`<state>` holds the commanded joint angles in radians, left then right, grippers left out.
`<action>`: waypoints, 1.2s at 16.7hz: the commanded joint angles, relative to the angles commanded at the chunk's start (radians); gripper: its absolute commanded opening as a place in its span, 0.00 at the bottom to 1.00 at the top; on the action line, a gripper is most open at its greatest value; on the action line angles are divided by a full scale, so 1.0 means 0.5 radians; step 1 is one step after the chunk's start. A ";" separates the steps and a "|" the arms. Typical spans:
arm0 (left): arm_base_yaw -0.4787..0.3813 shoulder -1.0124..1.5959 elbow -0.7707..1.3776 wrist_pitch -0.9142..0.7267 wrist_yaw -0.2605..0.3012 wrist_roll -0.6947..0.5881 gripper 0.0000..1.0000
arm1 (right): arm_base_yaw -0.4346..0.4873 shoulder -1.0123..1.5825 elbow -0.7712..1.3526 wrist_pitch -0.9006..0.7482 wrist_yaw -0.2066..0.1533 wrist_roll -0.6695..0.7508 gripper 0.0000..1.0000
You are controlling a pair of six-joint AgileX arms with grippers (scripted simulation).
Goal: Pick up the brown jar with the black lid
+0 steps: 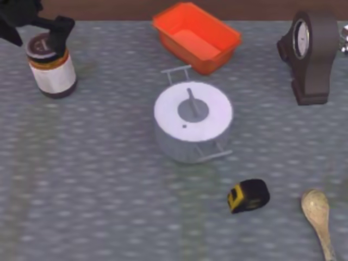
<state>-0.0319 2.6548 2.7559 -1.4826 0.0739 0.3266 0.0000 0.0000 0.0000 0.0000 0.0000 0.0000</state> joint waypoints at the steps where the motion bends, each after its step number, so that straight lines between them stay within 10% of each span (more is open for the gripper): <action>1: 0.003 -0.005 -0.028 0.027 -0.002 -0.003 1.00 | 0.000 0.000 0.000 0.000 0.000 0.000 1.00; 12: 0.000 -0.057 -0.503 0.446 -0.004 -0.008 1.00 | 0.000 0.000 0.000 0.000 0.000 0.000 1.00; 20: 0.000 -0.057 -0.503 0.446 -0.004 -0.008 0.40 | 0.000 0.000 0.000 0.000 0.000 0.000 1.00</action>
<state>-0.0320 2.6260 2.5044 -1.2594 0.0720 0.3227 0.0000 0.0000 0.0000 0.0000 0.0000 0.0000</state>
